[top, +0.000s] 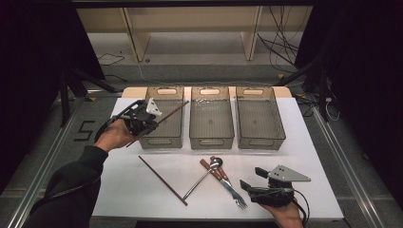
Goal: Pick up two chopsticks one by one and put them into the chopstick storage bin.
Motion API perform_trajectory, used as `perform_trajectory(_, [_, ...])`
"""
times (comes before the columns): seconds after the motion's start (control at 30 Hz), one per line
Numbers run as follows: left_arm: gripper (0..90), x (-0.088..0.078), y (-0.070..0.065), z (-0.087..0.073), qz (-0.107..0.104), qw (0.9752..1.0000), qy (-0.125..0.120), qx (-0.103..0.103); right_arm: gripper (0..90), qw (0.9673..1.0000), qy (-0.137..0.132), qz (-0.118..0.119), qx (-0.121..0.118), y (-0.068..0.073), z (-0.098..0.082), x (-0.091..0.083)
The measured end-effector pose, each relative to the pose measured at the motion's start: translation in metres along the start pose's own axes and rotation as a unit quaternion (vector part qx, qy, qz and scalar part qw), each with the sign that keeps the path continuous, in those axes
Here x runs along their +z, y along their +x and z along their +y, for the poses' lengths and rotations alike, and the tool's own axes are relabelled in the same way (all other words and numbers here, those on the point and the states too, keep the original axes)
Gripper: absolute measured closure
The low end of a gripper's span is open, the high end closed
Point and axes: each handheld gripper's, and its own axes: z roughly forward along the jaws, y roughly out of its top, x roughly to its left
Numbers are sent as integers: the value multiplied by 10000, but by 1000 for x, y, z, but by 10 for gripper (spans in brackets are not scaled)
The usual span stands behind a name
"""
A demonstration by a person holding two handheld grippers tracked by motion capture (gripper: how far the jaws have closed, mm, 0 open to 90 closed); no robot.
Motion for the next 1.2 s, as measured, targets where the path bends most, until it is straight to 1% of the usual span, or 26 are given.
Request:
perform_trajectory(0.03, [846, 0, 2, 2, 40, 10000, 11, -16, 262, 10000, -4, 2, 0, 0, 0, 0])
perform_trajectory(0.17, [846, 2, 9, 9, 153, 9996, -118, -216, 262, 10000, -1, 6, 1, 0, 0, 0])
perform_trajectory(0.2, [846, 2, 11, 11, 155, 9996, -111, -202, 262, 10000, -2, 8, 2, 0, 0, 0])
perform_trajectory(0.27, [846, 3, 14, 14, 232, 9993, -148, -260, 262, 10000, -1, 11, 1, 0, 0, 0])
perform_trajectory(0.3, [846, 3, 16, 16, 241, 9993, -144, -247, 262, 10000, -1, 15, -1, 0, 0, 0])
perform_trajectory(0.37, [846, 3, 19, 20, 271, 9988, -233, -345, 262, 10000, -1, 18, 1, 0, 0, 0])
perform_trajectory(0.47, [846, 3, 24, 24, 310, 9983, -304, -380, 262, 10000, -15, 31, 5, 0, 0, 0])
perform_trajectory(0.57, [846, 5, 28, 28, 352, 9974, -399, -483, 262, 10000, -6, 41, 17, 0, 0, 0])
perform_trajectory(0.67, [846, 8, 31, 31, 370, 9969, -442, -535, 262, 10000, -10, 40, -8, 0, 0, 0])
perform_trajectory(0.7, [846, 9, 31, 32, 394, 9964, -469, -578, 262, 10000, -6, 44, 15, 0, 0, 0])
perform_trajectory(0.73, [846, 10, 32, 33, 416, 9965, -453, -563, 262, 10000, -6, 44, 15, 0, 0, 0])
perform_trajectory(0.83, [846, 15, 36, 36, 415, 9952, -521, -710, 262, 10000, -25, 51, 9, 0, 0, 0])
perform_trajectory(0.9, [846, 19, 39, 37, 443, 9951, -509, -727, 262, 10000, -7, 52, 14, 0, 0, 0])
perform_trajectory(0.97, [846, 23, 40, 38, 497, 9942, -550, -782, 262, 10000, -22, 59, 2, 0, 0, 0])
perform_trajectory(1.0, [846, 25, 42, 38, 489, 9941, -541, -803, 262, 10000, -25, 61, 0, 0, 0, 0])
perform_trajectory(1.07, [845, 29, 44, 38, 541, 9932, -568, -861, 262, 10000, -24, 62, 2, 0, 0, 0])
perform_trajectory(1.1, [845, 32, 44, 38, 555, 9923, -612, -922, 262, 10000, -24, 62, 2, 0, 0, 0])
perform_trajectory(1.2, [846, 39, 47, 35, 604, 9910, -609, -1027, 262, 10000, -28, 63, 2, 0, 0, -1])
